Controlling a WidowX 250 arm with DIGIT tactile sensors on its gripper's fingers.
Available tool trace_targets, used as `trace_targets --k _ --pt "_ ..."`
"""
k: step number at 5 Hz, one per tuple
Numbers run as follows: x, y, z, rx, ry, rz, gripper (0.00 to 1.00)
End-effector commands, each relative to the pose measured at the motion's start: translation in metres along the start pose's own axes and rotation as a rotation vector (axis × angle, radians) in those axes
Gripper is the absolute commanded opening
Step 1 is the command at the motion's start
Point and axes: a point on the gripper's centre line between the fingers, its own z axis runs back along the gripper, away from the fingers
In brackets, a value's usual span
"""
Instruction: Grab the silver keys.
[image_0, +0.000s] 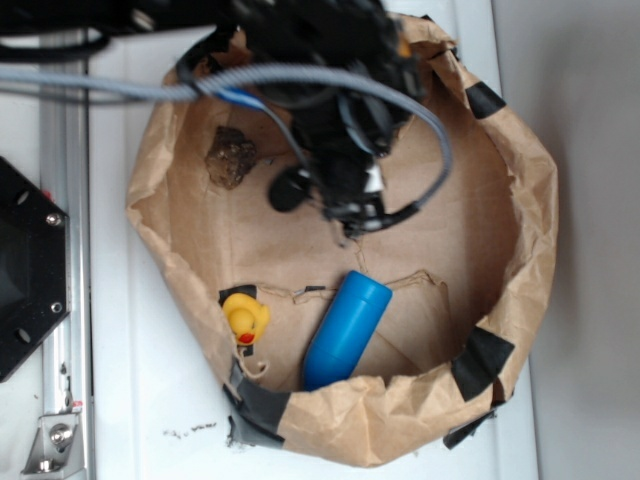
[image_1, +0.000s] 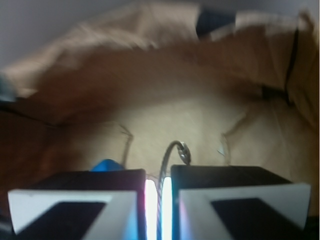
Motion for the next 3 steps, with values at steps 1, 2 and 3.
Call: trace_targets --k 1,2,3 --pt "0.016 0.001 0.016 0.071 -0.133 0.046 0.00" --pt "0.017 0.001 0.009 0.129 -0.180 0.053 0.00" --pt "0.019 0.001 0.005 0.175 -0.195 0.059 0.00"
